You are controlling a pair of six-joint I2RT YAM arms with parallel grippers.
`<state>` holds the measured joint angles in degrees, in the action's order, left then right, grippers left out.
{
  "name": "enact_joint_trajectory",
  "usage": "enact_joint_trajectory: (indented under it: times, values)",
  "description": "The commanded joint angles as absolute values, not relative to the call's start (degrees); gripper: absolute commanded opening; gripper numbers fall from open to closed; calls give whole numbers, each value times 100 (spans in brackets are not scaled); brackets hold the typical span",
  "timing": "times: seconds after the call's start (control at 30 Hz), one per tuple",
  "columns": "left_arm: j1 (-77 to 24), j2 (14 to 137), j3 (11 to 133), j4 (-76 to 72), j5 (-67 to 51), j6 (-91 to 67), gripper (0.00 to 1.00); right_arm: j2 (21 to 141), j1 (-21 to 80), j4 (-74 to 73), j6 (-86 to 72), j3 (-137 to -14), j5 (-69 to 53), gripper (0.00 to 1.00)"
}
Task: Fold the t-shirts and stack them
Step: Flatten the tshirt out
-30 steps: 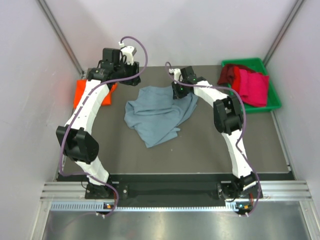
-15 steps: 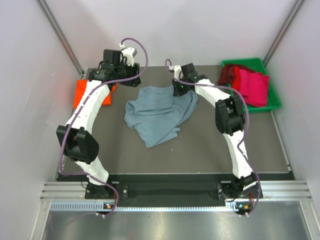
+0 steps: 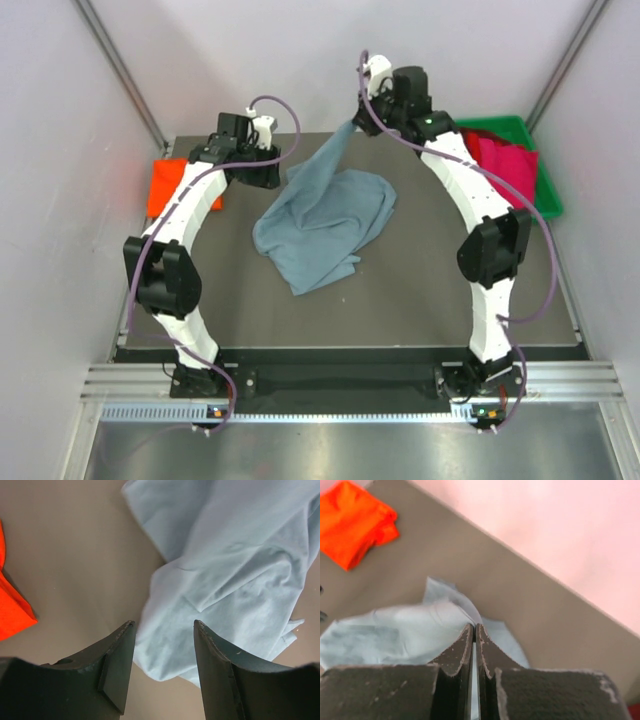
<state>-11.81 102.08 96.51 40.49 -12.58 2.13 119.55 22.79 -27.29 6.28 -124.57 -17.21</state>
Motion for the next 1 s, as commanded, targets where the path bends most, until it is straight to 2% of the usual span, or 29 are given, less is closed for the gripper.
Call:
enact_joint_trajectory:
  times: [0.0,0.3,0.53,0.83,0.97]
  values:
    - [-1134,10125,9545,3876,-1213,369,55,11549,2136,-2426,589,-12831,-1591,0]
    - [-1125,9967,8799,3885,-1125,527,50,11092,1855,-2233,747,-13525,-1495,0]
    - [-1125,9949,8684,3806,-1125,457,51,10627,1486,-1644,659,-14106,-1363,0]
    - [-1125,10599,9490,3735,-1485,18,51,10073,1476,-818,536,-14730,-1389,0]
    - [-1125,10705,9799,3779,-1950,-202,51,9467,1468,-1420,536,-14153,-1362,0]
